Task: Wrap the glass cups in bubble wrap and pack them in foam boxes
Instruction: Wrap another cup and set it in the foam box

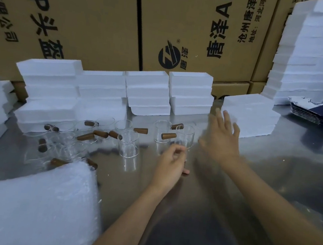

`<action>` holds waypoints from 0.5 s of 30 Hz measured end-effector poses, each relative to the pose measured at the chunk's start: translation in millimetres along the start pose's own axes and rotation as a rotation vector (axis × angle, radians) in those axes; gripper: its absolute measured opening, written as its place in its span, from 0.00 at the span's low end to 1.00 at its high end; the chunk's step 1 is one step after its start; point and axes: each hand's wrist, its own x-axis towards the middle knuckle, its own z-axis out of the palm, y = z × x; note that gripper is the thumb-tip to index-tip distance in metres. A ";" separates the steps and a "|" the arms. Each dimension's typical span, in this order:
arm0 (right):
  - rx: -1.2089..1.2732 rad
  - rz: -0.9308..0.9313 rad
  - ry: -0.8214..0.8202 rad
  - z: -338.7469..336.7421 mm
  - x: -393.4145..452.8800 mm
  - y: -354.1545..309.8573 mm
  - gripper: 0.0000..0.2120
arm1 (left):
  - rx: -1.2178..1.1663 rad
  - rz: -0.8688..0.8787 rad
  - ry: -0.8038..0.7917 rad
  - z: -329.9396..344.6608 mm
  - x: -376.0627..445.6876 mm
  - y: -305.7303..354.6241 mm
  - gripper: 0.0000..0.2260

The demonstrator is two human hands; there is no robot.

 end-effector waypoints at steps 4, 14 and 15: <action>0.210 -0.115 -0.090 -2.2 -13.8 -47.2 0.31 | -0.033 0.030 0.020 2.5 -6.7 -0.1 0.10; 0.822 0.062 -0.238 -18.5 13.1 -148.6 0.20 | -0.294 0.051 0.424 -68.7 -10.4 69.8 0.15; 0.772 0.042 -0.235 -18.2 21.3 -151.6 0.21 | -0.278 0.058 0.440 -82.8 -4.3 79.0 0.15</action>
